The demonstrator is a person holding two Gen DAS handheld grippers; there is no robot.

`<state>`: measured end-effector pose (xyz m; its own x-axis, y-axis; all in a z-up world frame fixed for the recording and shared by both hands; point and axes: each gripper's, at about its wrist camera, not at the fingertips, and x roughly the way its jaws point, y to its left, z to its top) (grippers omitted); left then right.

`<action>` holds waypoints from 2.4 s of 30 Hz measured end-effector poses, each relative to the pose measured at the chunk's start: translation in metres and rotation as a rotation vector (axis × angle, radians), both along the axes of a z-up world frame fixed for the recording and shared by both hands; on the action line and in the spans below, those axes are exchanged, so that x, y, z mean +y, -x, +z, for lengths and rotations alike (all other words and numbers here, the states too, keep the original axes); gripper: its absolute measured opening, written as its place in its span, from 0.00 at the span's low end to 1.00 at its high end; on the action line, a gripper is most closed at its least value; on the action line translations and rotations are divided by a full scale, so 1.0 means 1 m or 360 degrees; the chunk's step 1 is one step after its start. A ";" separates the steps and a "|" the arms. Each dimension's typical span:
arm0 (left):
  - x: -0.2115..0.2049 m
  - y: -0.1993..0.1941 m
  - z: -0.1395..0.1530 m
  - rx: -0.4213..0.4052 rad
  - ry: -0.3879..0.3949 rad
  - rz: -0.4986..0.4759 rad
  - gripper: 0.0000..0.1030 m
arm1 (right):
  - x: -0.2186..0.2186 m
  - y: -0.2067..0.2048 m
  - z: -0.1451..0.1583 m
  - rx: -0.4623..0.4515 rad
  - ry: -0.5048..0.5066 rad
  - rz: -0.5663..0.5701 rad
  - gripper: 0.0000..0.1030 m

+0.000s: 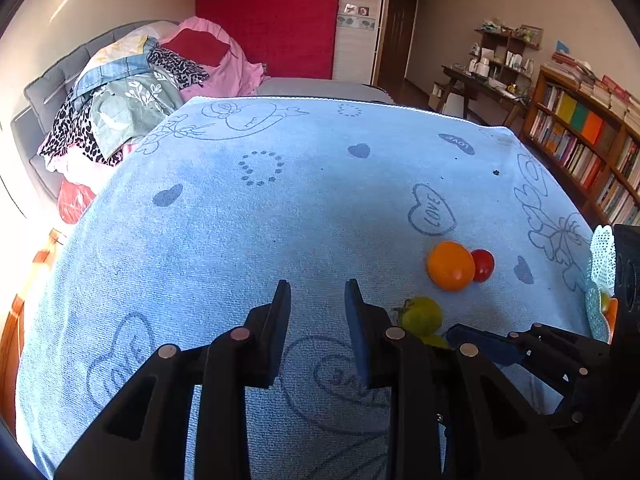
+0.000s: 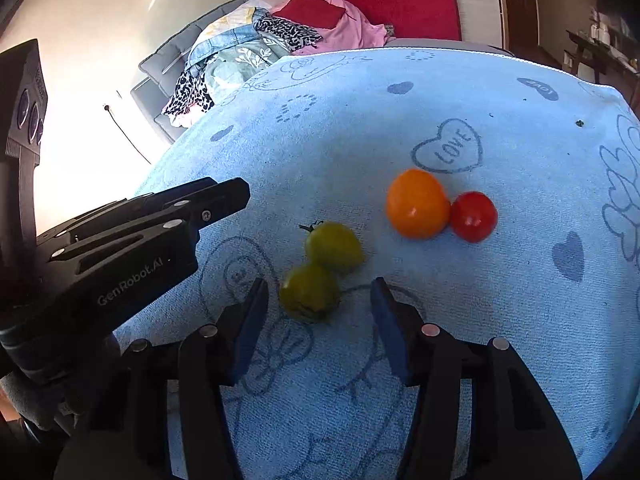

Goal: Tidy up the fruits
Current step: 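Grasp the yellow-green tomato with the left tool while the right tool grasps a green tomato, then carry the yellow-green tomato with the left tool while the right tool carries the green tomato to the basket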

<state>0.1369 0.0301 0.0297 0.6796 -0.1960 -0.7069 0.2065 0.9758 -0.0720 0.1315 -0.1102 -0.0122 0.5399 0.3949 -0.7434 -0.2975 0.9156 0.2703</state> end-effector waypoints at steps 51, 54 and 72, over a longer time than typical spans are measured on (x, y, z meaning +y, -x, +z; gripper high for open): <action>-0.082 0.026 0.004 -0.0048 -0.0080 -0.0251 0.40 | -0.106 0.073 0.043 -0.0270 -0.0018 -0.0359 0.29; -0.089 0.033 0.011 -0.0076 -0.0081 -0.0275 0.40 | -0.115 0.079 0.049 -0.0290 -0.0028 -0.0393 0.29; -0.146 0.063 0.034 -0.0164 -0.0113 -0.0441 0.40 | -0.207 0.126 0.075 -0.0394 -0.0037 -0.0723 0.29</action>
<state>0.0735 -0.1156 0.0640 0.6759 -0.3363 -0.6558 0.4681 0.8832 0.0294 0.0052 -0.3171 0.0626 0.8195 0.0945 -0.5652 0.0712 0.9619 0.2640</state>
